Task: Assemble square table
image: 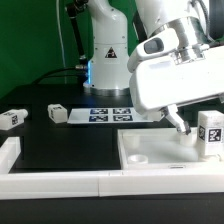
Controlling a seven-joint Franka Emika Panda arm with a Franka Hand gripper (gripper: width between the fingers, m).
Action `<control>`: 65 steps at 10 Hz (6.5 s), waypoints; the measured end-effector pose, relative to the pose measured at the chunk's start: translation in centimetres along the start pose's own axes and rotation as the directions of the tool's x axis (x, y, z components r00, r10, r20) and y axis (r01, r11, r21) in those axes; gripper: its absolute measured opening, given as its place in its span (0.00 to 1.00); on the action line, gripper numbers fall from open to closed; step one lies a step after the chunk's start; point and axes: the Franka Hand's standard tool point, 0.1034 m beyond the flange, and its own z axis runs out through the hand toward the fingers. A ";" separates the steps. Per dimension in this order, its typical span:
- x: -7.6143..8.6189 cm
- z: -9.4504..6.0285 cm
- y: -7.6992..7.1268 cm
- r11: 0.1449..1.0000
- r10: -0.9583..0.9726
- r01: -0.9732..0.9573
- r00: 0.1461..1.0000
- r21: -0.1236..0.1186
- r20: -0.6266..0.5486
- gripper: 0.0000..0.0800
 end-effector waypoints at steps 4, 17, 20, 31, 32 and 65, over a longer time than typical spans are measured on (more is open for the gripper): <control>0.9 -1.3 -1.8 0.994 0.111 -0.109 0.989 -0.018 0.097 0.81; 0.9 -1.5 -1.7 0.983 0.179 -0.181 0.881 -0.037 0.437 0.81; 0.9 0.1 -1.7 0.977 0.208 -0.206 0.869 -0.054 0.450 0.81; 0.7 0.3 -0.3 0.859 0.511 -0.475 0.764 -0.191 0.395 0.37; 0.7 0.3 -0.3 0.830 0.556 -0.517 0.736 -0.209 0.386 0.37; 0.8 1.6 -0.8 -0.089 0.986 -0.904 -0.141 -0.419 0.094 0.36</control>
Offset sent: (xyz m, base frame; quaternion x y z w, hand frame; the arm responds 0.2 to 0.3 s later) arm 0.0052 -0.0103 -0.0051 -0.0825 0.0062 0.0585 0.9949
